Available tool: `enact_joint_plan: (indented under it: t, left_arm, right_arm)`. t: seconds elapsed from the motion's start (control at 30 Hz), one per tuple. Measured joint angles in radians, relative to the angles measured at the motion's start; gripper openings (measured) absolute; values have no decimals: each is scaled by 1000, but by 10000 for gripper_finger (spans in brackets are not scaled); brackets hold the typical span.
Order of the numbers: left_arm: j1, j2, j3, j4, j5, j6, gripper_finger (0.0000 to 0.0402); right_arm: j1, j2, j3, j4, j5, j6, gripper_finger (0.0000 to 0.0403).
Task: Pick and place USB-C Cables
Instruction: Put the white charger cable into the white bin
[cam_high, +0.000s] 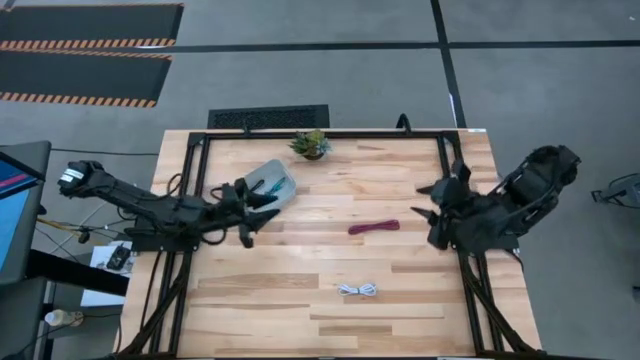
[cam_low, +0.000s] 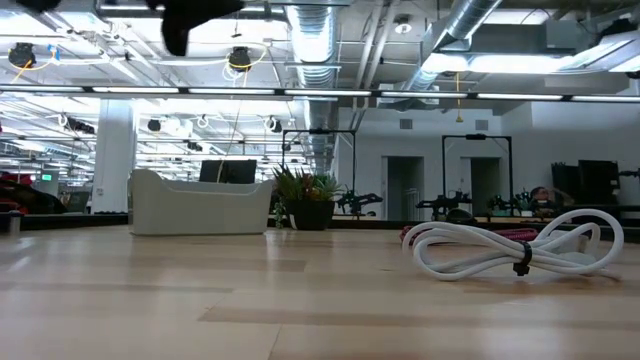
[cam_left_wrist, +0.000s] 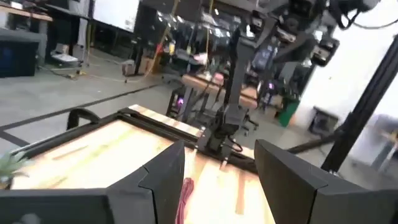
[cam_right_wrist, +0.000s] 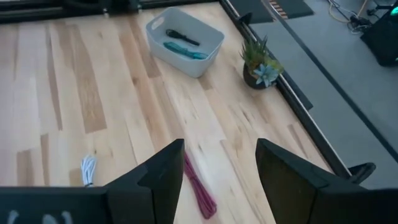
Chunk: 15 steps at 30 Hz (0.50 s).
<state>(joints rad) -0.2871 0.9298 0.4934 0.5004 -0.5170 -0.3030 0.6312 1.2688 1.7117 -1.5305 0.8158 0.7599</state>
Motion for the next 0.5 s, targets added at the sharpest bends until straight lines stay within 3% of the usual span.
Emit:
enact_joint_plan:
  t: [0.13,0.27,0.4,0.5]
  left_arm:
    - [18,157,141,-83,87,30,182]
    - [23,328,290,-162,112,90,182]
    - [44,505,424,-171,126,141,182]
    - [61,639,520,-168,204,164,182]
  right_arm:
    - [5,16,-1,14,1,2,220]
    - [26,13,-1,19,1,27,220]
    - [48,12,-1,15,1,63,220]
    - [70,12,-1,8,2,89,220]
